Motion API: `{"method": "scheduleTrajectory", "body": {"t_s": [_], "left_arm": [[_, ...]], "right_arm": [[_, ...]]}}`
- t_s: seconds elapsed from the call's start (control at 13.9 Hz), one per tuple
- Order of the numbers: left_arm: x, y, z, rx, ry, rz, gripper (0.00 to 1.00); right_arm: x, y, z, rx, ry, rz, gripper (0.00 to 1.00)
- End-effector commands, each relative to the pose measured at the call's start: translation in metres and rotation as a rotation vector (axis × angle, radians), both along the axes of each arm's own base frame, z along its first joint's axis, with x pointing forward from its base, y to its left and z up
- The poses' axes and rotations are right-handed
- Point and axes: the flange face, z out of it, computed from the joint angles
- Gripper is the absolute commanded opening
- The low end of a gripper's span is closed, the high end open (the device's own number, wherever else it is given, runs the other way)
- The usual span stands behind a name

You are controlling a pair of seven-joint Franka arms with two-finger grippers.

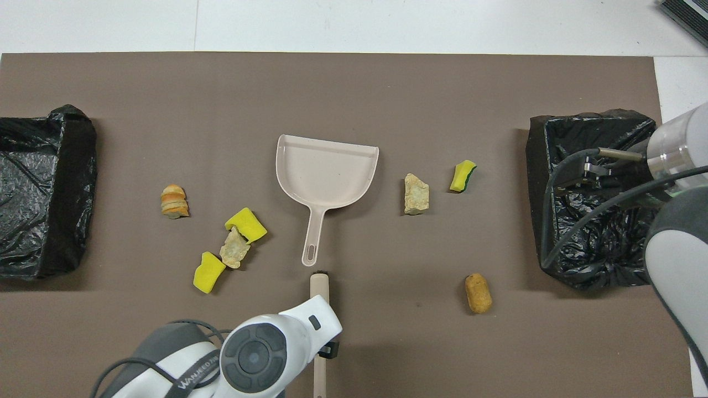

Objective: Sweep and dump trash in bin

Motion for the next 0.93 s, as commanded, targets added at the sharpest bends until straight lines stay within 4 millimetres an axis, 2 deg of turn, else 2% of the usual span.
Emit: {"method": "scheduleTrajectory", "body": {"t_s": [0.0,0.14,0.22,0.29,0.36,0.5,0.86], "left_arm": [[-0.044,-0.003,-0.017,-0.028,-0.035,-0.001,1.00],[-0.069,-0.009,-0.035,-0.039,-0.071,0.005,1.00],[-0.074,-0.012,-0.037,-0.046,-0.083,0.021,1.00],[-0.078,-0.014,-0.037,-0.046,-0.087,0.032,1.00],[-0.080,-0.016,-0.037,-0.045,-0.089,0.042,1.00],[-0.082,-0.017,-0.037,-0.043,-0.089,0.059,0.95],[-0.078,-0.017,-0.034,-0.040,-0.095,0.082,0.89]], "right_arm": [[-0.002,0.002,0.001,0.002,-0.032,0.013,1.00],[0.005,0.024,0.001,0.007,-0.067,0.050,1.00],[0.012,0.037,-0.006,0.007,-0.061,0.075,1.00],[0.016,0.053,-0.013,-0.022,-0.063,0.106,1.00],[0.021,0.077,-0.028,-0.045,-0.058,0.137,1.00],[0.038,0.105,-0.045,-0.062,-0.083,0.118,1.00],[0.046,0.228,-0.093,-0.066,-0.126,0.051,1.00]]}}
